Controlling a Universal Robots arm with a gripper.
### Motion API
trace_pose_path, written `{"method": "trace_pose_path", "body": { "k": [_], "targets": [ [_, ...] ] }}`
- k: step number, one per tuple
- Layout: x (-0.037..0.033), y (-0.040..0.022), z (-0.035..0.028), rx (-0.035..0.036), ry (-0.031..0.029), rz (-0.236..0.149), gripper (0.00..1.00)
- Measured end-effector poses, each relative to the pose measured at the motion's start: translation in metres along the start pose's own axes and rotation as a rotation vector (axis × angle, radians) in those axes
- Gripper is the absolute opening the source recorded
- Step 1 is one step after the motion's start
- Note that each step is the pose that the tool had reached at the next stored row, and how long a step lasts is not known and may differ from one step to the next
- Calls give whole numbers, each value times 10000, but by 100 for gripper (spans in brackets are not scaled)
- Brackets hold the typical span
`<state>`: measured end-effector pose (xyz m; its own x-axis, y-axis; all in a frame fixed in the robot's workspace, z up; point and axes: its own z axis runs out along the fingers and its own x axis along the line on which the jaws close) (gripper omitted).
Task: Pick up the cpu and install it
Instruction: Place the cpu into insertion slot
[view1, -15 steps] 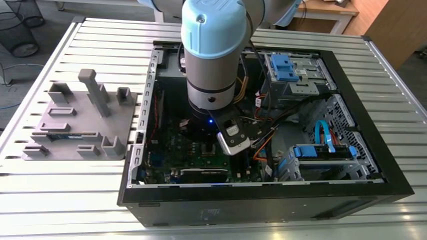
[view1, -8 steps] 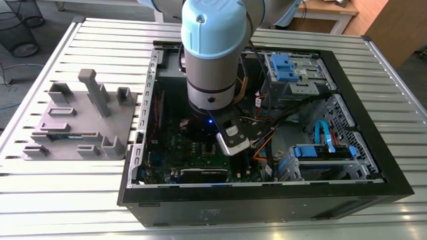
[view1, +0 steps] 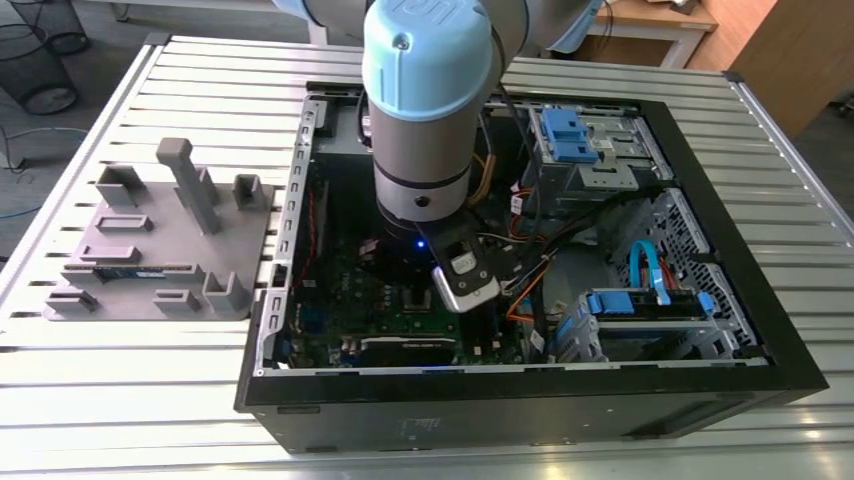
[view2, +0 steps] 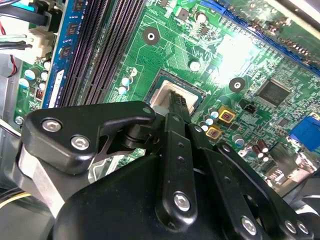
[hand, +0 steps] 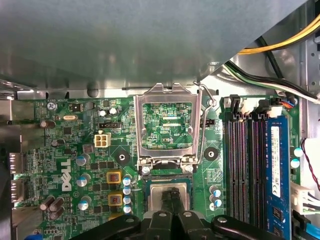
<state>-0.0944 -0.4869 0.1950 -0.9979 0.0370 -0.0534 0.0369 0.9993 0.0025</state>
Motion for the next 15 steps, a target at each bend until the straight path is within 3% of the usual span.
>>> {"method": "trace_pose_path", "body": {
  "k": [15],
  "targets": [
    [2,0,26,1,1,0,11]
  ]
}}
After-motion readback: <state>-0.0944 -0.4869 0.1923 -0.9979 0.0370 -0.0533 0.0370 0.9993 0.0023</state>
